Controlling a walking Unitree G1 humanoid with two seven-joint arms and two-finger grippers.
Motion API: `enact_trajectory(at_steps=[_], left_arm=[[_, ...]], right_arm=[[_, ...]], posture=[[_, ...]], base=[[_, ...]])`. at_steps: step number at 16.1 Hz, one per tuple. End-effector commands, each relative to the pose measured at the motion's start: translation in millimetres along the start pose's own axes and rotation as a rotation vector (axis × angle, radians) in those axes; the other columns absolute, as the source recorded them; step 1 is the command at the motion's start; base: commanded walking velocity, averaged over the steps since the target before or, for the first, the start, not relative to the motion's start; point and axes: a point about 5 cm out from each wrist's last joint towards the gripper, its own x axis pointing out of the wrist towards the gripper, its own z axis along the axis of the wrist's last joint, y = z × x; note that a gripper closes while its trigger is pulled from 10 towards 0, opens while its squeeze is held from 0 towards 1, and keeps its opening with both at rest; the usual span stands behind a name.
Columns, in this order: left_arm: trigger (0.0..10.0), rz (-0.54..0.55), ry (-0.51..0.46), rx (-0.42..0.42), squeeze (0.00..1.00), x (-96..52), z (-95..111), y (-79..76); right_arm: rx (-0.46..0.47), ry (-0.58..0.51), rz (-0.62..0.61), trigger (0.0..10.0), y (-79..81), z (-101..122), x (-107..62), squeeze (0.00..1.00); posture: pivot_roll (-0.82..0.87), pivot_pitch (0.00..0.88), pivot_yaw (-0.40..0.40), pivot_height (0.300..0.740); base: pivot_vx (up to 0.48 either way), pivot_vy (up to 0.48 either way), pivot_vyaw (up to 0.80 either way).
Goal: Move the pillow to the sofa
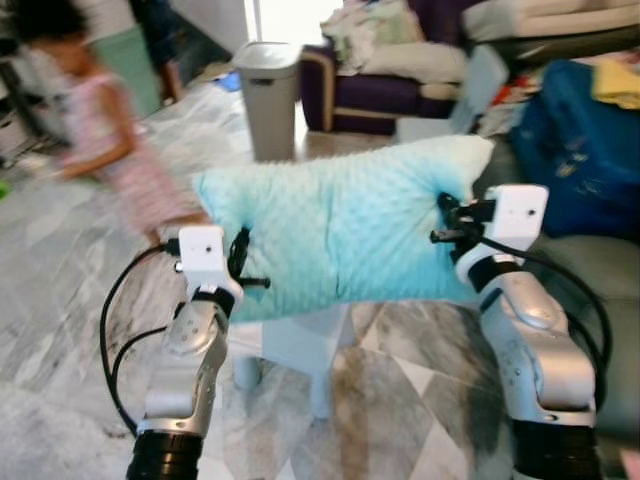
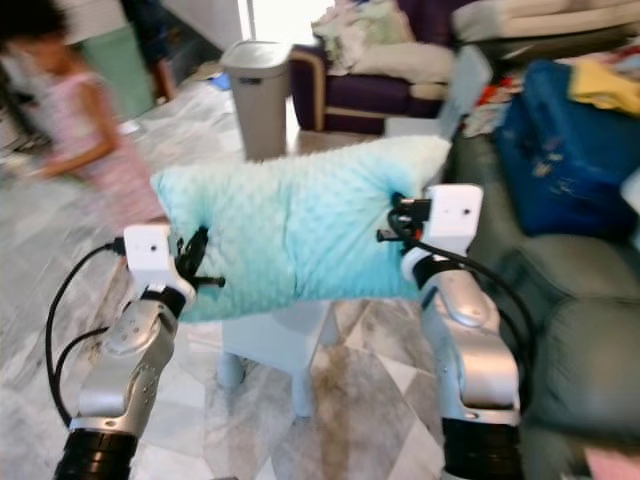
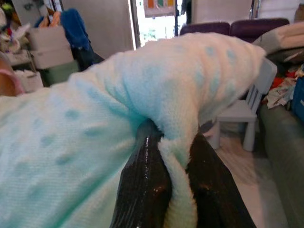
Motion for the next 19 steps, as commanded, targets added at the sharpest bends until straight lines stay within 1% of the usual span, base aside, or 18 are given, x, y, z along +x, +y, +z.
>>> enact_trajectory(at_steps=[1,9,11,19], left_arm=[[10.0,-0.002,-0.019,-0.003,0.00,1.7,5.0,-0.7],[10.0,0.003,0.000,-0.065,0.00,3.5,3.6,2.6],[10.0,-0.004,0.003,-0.071,0.00,3.2,3.2,1.5],[10.0,-0.024,0.014,-0.081,0.00,3.2,2.6,0.0]], right_arm=[[-0.007,-0.026,-0.001,10.0,-0.4,7.9,1.7,0.00],[-0.011,-0.018,0.012,10.0,1.7,6.5,3.2,0.00],[-0.011,-0.014,0.012,10.0,2.0,5.7,3.2,0.00],[-0.010,-0.011,0.010,10.0,2.4,4.6,3.1,0.00]], posture=[[-0.07,0.000,0.014,0.740],[-0.07,0.000,0.011,0.740],[-0.07,0.000,0.012,0.740],[-0.07,0.000,0.016,0.740]], base=[[0.000,0.000,0.00],[0.000,0.000,0.00],[0.000,0.307,0.00],[0.000,0.480,0.00]])
